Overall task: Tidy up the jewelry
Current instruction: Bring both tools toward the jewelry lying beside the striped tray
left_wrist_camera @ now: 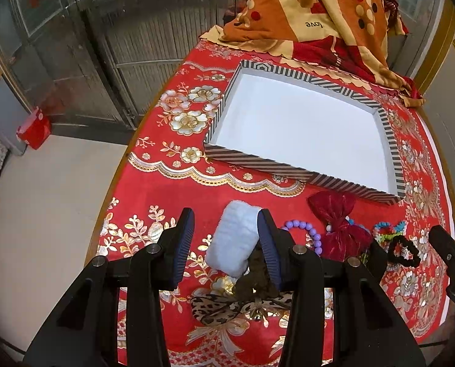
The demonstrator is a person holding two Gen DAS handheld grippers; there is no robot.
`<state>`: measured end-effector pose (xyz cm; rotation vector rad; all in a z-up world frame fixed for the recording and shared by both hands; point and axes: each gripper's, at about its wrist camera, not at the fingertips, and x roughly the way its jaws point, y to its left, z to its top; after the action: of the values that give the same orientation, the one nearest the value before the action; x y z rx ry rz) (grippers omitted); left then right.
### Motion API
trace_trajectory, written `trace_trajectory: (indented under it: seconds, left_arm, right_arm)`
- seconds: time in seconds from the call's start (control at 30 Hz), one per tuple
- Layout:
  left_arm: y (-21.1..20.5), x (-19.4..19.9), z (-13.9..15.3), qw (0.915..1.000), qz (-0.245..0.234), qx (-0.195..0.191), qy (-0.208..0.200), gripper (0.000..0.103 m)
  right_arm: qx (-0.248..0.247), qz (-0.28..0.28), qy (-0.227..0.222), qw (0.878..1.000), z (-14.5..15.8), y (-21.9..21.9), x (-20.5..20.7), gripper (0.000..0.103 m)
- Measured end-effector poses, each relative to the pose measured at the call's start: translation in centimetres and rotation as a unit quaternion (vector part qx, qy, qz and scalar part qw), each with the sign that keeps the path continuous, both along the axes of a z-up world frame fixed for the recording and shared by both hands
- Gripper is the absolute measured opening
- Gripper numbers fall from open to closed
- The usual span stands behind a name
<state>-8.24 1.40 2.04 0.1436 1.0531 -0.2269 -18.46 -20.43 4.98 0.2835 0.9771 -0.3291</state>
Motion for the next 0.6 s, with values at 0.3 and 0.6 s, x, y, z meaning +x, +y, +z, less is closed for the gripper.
trace_trajectory:
  seconds: [0.3, 0.6]
  left_arm:
    - [0.27, 0.07, -0.24, 1.0, -0.002, 0.0, 0.007, 0.042]
    - [-0.35, -0.09, -0.58, 0.9999, -0.005, -0.003, 0.015, 0.042]
  right_arm:
    - [-0.002, -0.006, 0.01, 1.0, -0.44, -0.52, 0.11, 0.101]
    - [-0.004, -0.009, 0.017, 1.0, -0.65, -0.68, 0.06, 0.101]
